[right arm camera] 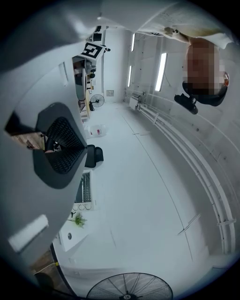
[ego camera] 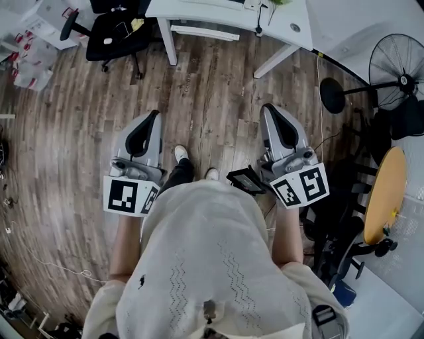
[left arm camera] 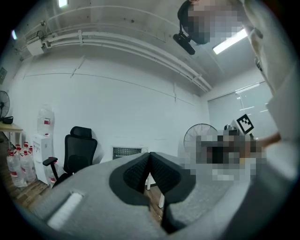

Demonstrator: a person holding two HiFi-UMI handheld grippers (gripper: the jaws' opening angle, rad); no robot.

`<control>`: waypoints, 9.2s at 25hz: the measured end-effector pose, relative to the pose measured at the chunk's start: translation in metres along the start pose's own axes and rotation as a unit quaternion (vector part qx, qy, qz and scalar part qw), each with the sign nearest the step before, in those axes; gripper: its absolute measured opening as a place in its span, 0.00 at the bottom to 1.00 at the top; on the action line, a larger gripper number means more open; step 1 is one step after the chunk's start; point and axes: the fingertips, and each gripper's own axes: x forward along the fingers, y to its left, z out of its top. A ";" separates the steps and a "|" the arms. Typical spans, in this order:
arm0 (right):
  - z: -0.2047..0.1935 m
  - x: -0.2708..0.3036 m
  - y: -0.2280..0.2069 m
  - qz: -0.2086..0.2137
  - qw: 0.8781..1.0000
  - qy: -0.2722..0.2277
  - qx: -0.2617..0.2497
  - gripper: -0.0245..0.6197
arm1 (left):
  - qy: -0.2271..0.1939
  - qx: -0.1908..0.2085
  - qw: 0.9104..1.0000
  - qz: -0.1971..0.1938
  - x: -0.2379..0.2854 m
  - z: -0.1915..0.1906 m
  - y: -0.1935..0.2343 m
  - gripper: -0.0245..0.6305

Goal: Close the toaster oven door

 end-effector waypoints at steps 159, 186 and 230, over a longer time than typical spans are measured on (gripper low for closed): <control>-0.125 0.285 -0.280 -0.029 0.978 0.204 0.046 0.05 | 0.032 -0.688 0.722 0.062 0.473 -0.391 0.184 0.17; -0.127 0.297 -0.277 -0.022 0.977 0.208 0.030 0.05 | 0.027 -0.681 0.732 0.021 0.485 -0.376 0.186 0.09; -0.078 0.305 -0.274 -0.016 0.987 0.160 -0.007 0.05 | 0.010 -0.691 0.723 -0.003 0.480 -0.323 0.180 0.08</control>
